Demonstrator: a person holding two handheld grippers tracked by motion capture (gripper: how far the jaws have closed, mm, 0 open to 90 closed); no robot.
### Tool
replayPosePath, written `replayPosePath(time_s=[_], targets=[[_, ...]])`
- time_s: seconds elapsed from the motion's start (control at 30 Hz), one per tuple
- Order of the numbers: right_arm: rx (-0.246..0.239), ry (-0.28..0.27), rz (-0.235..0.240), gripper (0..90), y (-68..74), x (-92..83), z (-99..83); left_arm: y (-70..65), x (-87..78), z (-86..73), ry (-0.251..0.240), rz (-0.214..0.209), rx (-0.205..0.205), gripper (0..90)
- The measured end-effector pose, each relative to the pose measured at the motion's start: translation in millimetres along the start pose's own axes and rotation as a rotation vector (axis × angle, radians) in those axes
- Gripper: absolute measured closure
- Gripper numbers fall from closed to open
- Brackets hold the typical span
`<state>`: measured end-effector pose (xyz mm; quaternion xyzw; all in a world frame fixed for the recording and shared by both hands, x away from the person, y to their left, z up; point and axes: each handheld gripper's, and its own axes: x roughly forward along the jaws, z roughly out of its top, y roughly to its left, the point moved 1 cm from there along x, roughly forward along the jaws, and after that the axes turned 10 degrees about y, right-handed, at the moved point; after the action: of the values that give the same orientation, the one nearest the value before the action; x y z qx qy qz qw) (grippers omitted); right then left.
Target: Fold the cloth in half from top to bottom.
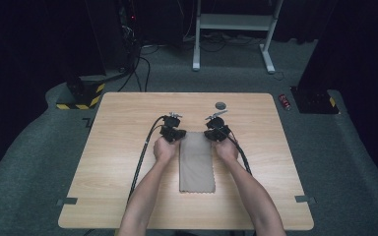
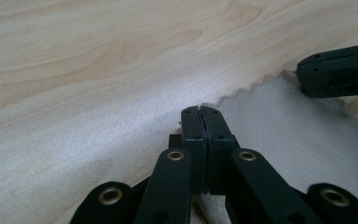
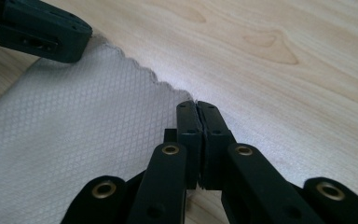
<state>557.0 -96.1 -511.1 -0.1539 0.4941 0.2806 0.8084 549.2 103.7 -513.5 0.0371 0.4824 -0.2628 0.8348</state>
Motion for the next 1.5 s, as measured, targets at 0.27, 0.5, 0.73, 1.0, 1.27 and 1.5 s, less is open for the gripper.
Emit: replayPosePath(time_s=[0.27,0.5,0.73,1.0,1.27,1.5], targets=[[-0.003,-0.076,-0.005,88.8,0.2,-22.0,6.8,0.4,-25.3,14.0,-0.069,-0.036,0.004,89.1],[-0.015,-0.115,-0.022,88.8,-4.3,-40.0,14.8,1.5,-37.2,23.1,-0.108,-0.054,0.014,89.0],[-0.022,-0.122,-0.029,88.9,-4.9,-46.1,12.9,-3.9,-45.1,22.9,-0.127,-0.081,0.049,88.8],[-0.042,-0.134,-0.011,88.8,-0.7,-50.0,0.7,-8.0,-49.4,13.6,-0.117,-0.105,0.070,88.7],[-0.053,-0.139,0.024,88.8,3.3,-51.6,-18.7,-15.1,-52.1,0.7,-0.101,-0.126,0.116,88.7],[-0.073,-0.140,0.058,88.8,10.5,-53.8,-30.3,-16.7,-55.3,-15.3,-0.088,-0.144,0.139,88.7]])
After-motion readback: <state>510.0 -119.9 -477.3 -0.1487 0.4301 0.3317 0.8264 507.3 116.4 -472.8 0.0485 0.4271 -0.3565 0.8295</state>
